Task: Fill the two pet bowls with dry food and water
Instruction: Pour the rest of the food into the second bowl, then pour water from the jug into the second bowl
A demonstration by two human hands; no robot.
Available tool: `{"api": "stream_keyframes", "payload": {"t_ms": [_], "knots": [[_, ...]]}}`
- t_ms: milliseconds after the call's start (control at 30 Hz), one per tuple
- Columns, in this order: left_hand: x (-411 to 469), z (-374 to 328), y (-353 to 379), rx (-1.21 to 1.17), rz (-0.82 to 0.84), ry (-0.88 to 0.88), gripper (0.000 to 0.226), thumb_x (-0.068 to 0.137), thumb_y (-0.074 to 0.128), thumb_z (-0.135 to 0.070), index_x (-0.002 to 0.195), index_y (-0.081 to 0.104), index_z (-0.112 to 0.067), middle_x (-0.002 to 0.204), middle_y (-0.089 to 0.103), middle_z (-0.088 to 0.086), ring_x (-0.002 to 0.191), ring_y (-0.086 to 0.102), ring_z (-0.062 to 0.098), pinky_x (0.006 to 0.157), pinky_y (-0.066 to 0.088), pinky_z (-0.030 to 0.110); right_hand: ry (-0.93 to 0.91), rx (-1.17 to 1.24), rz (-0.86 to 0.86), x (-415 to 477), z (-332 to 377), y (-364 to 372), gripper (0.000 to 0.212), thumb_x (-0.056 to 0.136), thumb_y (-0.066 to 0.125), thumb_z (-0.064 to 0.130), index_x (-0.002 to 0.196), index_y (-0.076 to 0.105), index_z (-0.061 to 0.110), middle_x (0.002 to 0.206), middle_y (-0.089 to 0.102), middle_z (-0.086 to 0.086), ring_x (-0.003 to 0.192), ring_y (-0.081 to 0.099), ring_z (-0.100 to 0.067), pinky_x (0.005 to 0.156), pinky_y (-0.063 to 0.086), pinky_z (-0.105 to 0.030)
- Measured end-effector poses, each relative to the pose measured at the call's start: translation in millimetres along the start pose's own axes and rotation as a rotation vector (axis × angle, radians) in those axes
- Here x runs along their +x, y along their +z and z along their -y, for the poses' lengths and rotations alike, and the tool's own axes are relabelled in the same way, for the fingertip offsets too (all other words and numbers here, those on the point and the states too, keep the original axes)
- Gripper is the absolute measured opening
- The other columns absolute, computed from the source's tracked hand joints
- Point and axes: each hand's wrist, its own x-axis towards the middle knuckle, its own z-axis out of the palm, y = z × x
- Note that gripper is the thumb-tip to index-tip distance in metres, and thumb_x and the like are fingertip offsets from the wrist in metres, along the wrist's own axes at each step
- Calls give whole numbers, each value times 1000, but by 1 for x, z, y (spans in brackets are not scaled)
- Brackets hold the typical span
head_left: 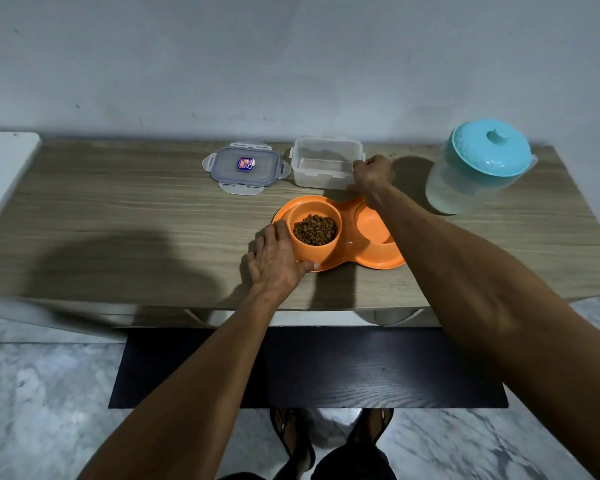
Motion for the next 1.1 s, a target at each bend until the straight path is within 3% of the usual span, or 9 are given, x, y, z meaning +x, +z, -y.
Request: {"api": "stream_keyframes", "payload": {"t_ms": [133, 267, 400, 500, 600, 733, 900, 1000, 1100], "knots": [[0, 2, 0, -1, -7, 22, 112, 68, 78, -60, 151, 16, -16, 150, 31, 12, 138, 34, 33, 106, 40, 53, -19, -46, -9, -3, -5, -7, 26, 93, 59, 22, 103, 73, 3, 110, 72, -16, 103, 67, -32, 91, 57, -41], [-3, 4, 0, -37, -4, 40, 119, 67, 76, -64, 153, 10, -14, 154, 27, 14, 142, 31, 35, 106, 39, 56, -64, -27, -56, -13, -8, -29, 24, 95, 52, 21, 87, 69, 5, 96, 70, -14, 90, 64, -28, 78, 50, -35], [-9, -6, -8, 19, -135, 86, 123, 62, 68, -77, 151, 16, -9, 152, 30, 16, 139, 35, 36, 106, 40, 54, -174, -33, -140, -32, -21, -62, 29, 97, 49, 21, 104, 70, 3, 97, 67, -9, 93, 60, -25, 76, 41, -27], [-8, -34, -13, 72, -146, 195, 122, 67, 62, -79, 154, 14, -8, 159, 24, 16, 145, 27, 33, 114, 31, 49, -224, -71, -211, -43, -39, -88, 32, 97, 48, 23, 104, 69, 0, 110, 69, -23, 107, 61, -37, 87, 44, -36], [-5, -66, -13, 88, -116, 322, 115, 70, 60, -78, 152, 21, -7, 156, 31, 14, 145, 29, 31, 114, 30, 49, -177, -56, -254, -45, -60, -113, 31, 96, 47, 23, 99, 69, 1, 105, 69, -24, 102, 63, -38, 87, 49, -42], [0, -97, -5, 112, -55, 356, 111, 69, 61, -78, 148, 29, -6, 150, 38, 15, 141, 33, 33, 113, 29, 52, -68, -9, -329, -32, -86, -152, 31, 95, 47, 22, 97, 71, 1, 104, 69, -22, 100, 63, -35, 78, 41, -33], [8, -111, 1, 130, 0, 296, 116, 68, 60, -80, 150, 26, -5, 151, 37, 16, 143, 28, 33, 114, 25, 54, 107, 232, -472, 3, -95, -191, 32, 98, 47, 27, 108, 66, 4, 114, 67, -16, 106, 61, -31, 94, 49, -42], [10, -115, 5, 159, 26, 251, 119, 68, 60, -80, 152, 23, -3, 155, 34, 18, 148, 21, 34, 116, 20, 55, 131, 334, -490, 27, -85, -205, 36, 98, 44, 31, 117, 60, 5, 121, 62, -14, 111, 58, -30, 99, 45, -42], [12, -115, 10, 179, 5, 248, 115, 68, 60, -80, 150, 29, -4, 153, 36, 18, 147, 23, 34, 116, 22, 56, 134, 462, -464, 52, -75, -211, 34, 95, 45, 38, 108, 61, 11, 114, 64, -11, 109, 58, -29, 100, 45, -42]]}}
